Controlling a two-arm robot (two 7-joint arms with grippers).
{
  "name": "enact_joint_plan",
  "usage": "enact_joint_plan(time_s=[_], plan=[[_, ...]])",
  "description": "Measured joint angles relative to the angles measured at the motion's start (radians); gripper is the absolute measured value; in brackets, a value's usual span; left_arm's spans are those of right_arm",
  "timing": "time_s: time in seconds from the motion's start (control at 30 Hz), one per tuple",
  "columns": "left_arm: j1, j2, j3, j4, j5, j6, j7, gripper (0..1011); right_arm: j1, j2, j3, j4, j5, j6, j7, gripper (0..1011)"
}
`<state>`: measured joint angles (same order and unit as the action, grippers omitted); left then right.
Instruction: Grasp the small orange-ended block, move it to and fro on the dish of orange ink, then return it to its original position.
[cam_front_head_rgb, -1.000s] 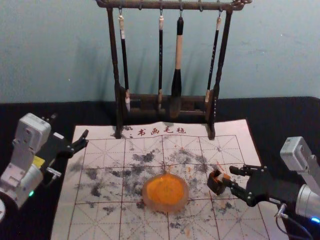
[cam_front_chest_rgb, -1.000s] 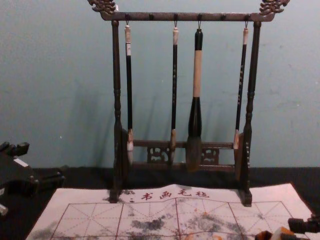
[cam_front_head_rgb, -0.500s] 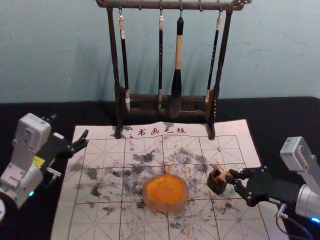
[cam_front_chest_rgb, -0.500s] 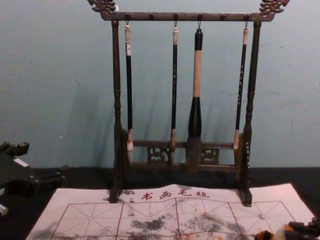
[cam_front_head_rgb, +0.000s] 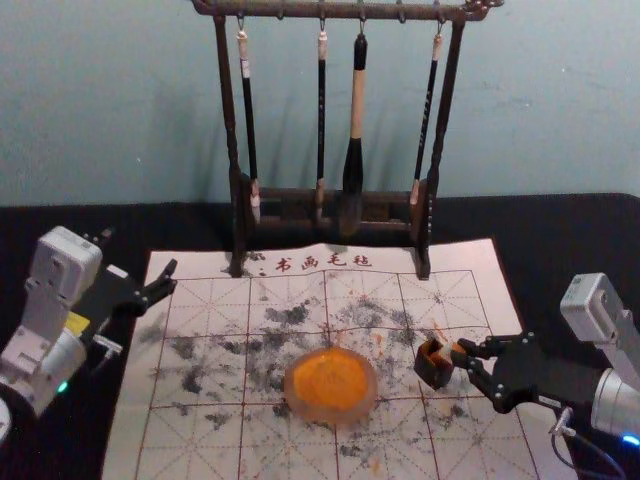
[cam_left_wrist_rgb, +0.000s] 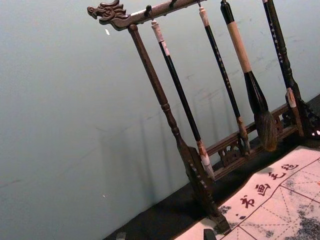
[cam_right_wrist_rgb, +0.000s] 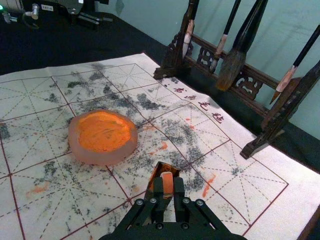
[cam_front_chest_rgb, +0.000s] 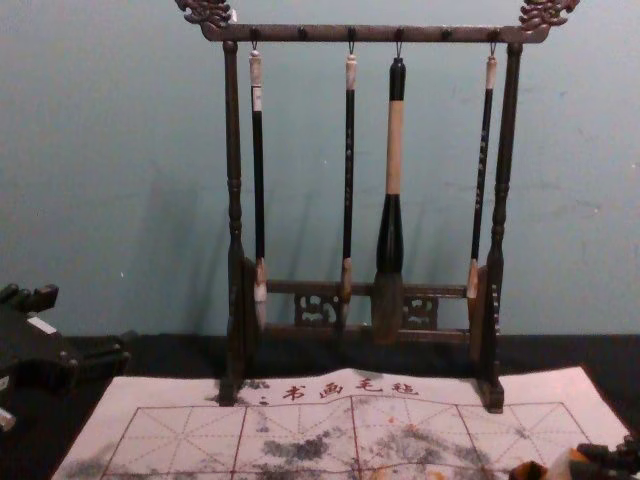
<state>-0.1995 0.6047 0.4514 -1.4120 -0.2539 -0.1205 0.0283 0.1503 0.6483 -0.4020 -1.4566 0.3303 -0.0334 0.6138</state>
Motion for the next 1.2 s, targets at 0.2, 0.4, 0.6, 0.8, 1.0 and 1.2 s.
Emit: enact_joint_plan(time_s=[0.2, 0.4, 0.6, 0.8, 1.0, 1.2], plan=[[0.0, 0.0, 0.0, 0.0, 0.0, 0.0, 0.0, 1001, 0.0, 0.0, 0.0, 0.0, 0.0, 0.0, 0.0, 88], [0.0, 0.0, 0.0, 0.0, 0.0, 0.0, 0.0, 1001, 0.0, 0.0, 0.0, 0.0, 0.0, 0.0, 0.0, 88], [0.0, 0.0, 0.0, 0.0, 0.0, 0.0, 0.0, 1001, 0.0, 0.0, -0.001, 0.0, 0.0, 0.0, 0.001, 88], [0.0, 0.0, 0.0, 0.0, 0.0, 0.0, 0.0, 1001, 0.007, 0.001, -0.008, 0.0, 0.0, 0.002, 0.012, 88], [0.0, 0.0, 0.0, 0.0, 0.0, 0.0, 0.0, 1002, 0.014, 0.002, -0.014, 0.0, 0.001, 0.008, 0.018, 88], [0.0, 0.0, 0.0, 0.0, 0.0, 0.0, 0.0, 1001, 0.015, 0.005, -0.015, -0.005, 0.004, 0.018, 0.018, 88]])
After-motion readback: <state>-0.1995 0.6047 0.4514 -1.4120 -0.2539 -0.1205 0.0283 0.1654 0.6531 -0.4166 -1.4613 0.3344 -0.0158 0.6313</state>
